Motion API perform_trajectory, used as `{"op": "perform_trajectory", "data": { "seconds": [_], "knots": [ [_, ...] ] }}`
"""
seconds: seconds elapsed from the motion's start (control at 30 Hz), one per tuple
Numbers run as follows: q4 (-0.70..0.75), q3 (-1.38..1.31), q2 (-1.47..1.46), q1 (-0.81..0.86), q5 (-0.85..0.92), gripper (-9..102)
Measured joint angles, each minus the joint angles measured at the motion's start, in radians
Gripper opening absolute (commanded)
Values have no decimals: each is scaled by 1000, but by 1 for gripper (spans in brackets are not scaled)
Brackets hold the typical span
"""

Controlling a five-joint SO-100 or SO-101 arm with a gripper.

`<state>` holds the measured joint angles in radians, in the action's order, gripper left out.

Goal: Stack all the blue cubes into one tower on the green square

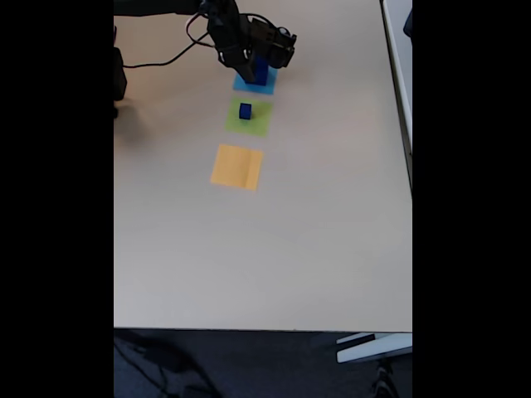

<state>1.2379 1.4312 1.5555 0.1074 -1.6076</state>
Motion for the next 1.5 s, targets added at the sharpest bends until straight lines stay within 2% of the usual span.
{"op": "perform_trajectory", "data": {
  "seconds": [0.37,0.9,1.23,1.5],
  "knots": [
    [-58,86,-40,0,15,0],
    [-295,327,-43,34,92,0],
    [-307,334,-43,31,92,0],
    [-307,337,-71,2,25,0]
  ]
}}
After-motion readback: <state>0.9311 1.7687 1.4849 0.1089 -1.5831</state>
